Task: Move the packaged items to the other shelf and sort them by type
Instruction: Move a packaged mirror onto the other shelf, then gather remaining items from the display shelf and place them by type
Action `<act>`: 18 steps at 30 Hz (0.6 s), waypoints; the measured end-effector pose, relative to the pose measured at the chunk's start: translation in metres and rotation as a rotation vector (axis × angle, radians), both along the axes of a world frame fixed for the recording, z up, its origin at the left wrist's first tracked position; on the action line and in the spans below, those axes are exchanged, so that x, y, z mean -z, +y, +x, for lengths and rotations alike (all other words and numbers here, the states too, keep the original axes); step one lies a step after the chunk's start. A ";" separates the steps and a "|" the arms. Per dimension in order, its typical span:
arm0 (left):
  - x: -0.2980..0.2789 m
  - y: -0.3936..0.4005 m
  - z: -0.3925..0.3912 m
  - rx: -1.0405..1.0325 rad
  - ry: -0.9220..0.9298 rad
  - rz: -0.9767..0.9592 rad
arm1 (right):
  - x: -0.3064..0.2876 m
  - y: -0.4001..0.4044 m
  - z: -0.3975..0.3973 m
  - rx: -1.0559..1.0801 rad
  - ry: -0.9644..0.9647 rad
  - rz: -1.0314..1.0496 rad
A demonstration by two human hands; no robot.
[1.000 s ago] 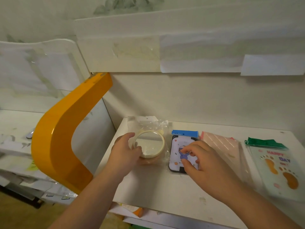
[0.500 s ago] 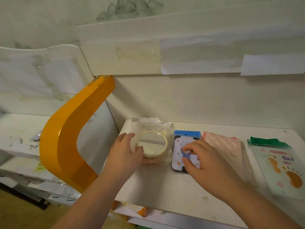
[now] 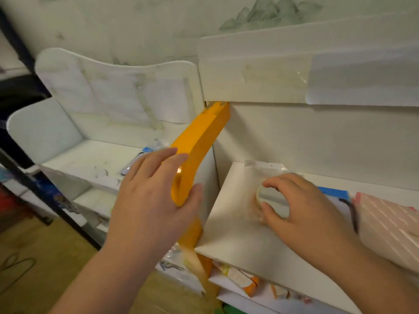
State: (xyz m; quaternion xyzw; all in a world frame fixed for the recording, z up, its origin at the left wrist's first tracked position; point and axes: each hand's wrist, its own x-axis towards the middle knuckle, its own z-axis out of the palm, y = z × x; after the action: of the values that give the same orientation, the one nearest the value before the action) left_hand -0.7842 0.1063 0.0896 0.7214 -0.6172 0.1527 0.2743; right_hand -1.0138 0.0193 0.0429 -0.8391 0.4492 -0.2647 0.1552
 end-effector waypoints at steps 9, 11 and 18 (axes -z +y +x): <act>0.027 0.066 0.144 -0.173 0.144 0.301 | -0.021 0.061 0.143 -0.049 -0.043 -0.120; 0.038 0.084 0.183 -0.179 0.166 0.333 | -0.024 0.080 0.176 -0.049 -0.076 -0.151; 0.059 0.124 0.295 -0.164 0.232 0.353 | -0.016 0.107 0.284 -0.018 0.005 -0.215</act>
State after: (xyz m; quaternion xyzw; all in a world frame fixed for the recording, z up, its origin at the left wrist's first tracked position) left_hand -0.4888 0.2302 0.0304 0.8187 -0.5380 -0.0196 0.1996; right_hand -0.7301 0.1265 0.0588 -0.8555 0.4111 -0.3078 0.0657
